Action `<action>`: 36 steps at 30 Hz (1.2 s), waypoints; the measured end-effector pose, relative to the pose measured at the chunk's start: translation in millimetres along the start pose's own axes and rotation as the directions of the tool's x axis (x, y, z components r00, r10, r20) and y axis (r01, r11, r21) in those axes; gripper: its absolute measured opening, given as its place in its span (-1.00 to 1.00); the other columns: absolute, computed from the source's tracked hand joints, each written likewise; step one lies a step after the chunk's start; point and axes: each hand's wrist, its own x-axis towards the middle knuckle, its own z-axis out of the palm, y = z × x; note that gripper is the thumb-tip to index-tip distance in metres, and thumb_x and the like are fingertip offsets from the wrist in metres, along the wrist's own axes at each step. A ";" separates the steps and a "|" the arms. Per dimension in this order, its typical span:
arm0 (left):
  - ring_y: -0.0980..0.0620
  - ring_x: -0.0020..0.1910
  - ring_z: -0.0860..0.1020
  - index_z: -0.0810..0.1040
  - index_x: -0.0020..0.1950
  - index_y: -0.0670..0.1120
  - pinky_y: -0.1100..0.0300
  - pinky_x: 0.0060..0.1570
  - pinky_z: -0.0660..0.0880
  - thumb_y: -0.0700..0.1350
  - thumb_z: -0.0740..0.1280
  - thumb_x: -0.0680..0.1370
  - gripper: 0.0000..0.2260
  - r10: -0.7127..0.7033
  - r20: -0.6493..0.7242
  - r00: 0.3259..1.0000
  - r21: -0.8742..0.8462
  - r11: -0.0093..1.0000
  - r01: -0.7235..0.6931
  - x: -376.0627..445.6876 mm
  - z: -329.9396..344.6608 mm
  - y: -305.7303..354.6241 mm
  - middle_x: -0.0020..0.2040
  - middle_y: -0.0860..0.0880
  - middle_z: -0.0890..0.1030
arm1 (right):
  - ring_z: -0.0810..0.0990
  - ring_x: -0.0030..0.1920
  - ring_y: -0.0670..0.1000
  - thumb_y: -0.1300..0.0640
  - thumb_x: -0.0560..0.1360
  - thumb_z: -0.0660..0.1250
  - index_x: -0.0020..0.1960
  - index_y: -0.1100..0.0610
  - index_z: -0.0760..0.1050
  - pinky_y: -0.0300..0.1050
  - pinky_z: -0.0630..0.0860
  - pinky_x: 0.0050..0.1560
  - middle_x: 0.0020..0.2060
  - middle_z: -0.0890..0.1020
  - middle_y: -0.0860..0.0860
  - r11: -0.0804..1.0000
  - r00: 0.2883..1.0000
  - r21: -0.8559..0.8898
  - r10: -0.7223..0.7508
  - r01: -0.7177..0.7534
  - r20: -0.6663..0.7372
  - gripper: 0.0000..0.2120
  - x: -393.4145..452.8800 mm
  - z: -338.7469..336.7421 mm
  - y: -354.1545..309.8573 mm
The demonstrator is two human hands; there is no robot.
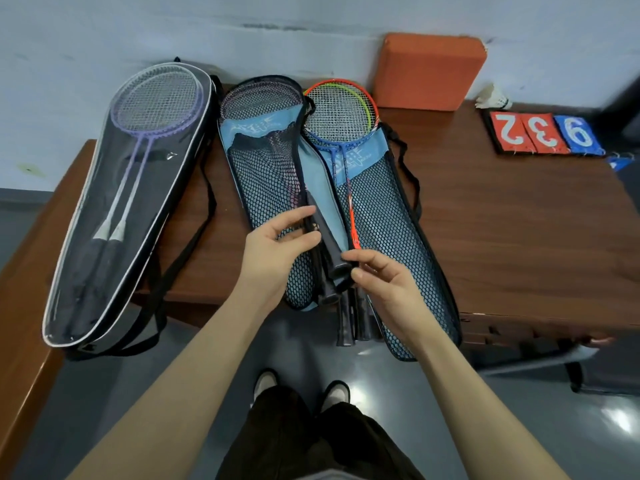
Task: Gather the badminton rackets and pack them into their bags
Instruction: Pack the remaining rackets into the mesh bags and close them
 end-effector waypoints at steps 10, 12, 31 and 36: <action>-0.10 0.03 0.57 0.66 -0.07 -0.05 -0.01 0.17 0.49 -0.35 0.41 0.39 -0.77 0.046 -0.054 0.998 -0.021 0.999 -0.047 -1.2 28.0 6.9 -0.04 -0.14 0.64 | 0.56 -0.08 -0.02 0.49 0.32 0.42 0.16 0.23 0.44 -0.18 0.54 -0.04 -0.08 0.58 0.04 0.980 0.995 -0.169 -0.104 0.103 0.005 -0.54 -6.3 2.9 -24.4; -0.09 0.01 0.57 0.66 -0.07 -0.06 0.02 0.14 0.50 -0.35 0.42 0.39 -0.77 0.056 -0.054 0.997 -0.007 0.998 -0.057 -1.8 30.8 11.3 -0.04 -0.15 0.64 | 0.59 -0.09 -0.04 0.48 0.31 0.43 0.16 0.23 0.48 -0.20 0.54 -0.02 -0.09 0.61 0.05 0.978 0.989 -0.166 -0.135 0.123 -0.065 -0.54 -8.5 3.9 -26.0; 0.31 -0.22 0.49 0.58 0.11 -0.03 0.45 -0.11 0.44 -0.25 0.37 0.49 -0.77 0.256 0.058 0.965 0.388 0.885 -0.258 3.5 60.8 -13.5 -0.11 0.04 0.58 | 0.61 -0.10 -0.10 0.27 0.51 0.31 0.07 0.17 0.61 -0.21 0.54 -0.02 -0.12 0.67 0.01 0.959 0.962 -0.262 -0.163 0.103 -0.218 -0.83 -9.8 -23.7 -26.9; 0.16 0.05 0.48 0.41 0.34 -0.02 0.25 0.14 0.38 -0.20 0.22 0.58 -0.67 0.094 0.246 0.965 0.614 0.755 -0.230 8.7 48.8 -62.2 0.02 0.08 0.52 | 0.46 -0.25 -0.06 0.23 0.45 0.41 -0.02 0.07 0.59 -0.11 0.46 -0.14 -0.32 0.47 -0.01 0.922 0.963 -0.383 -0.061 -0.046 -0.262 -0.86 -4.8 -36.1 -0.2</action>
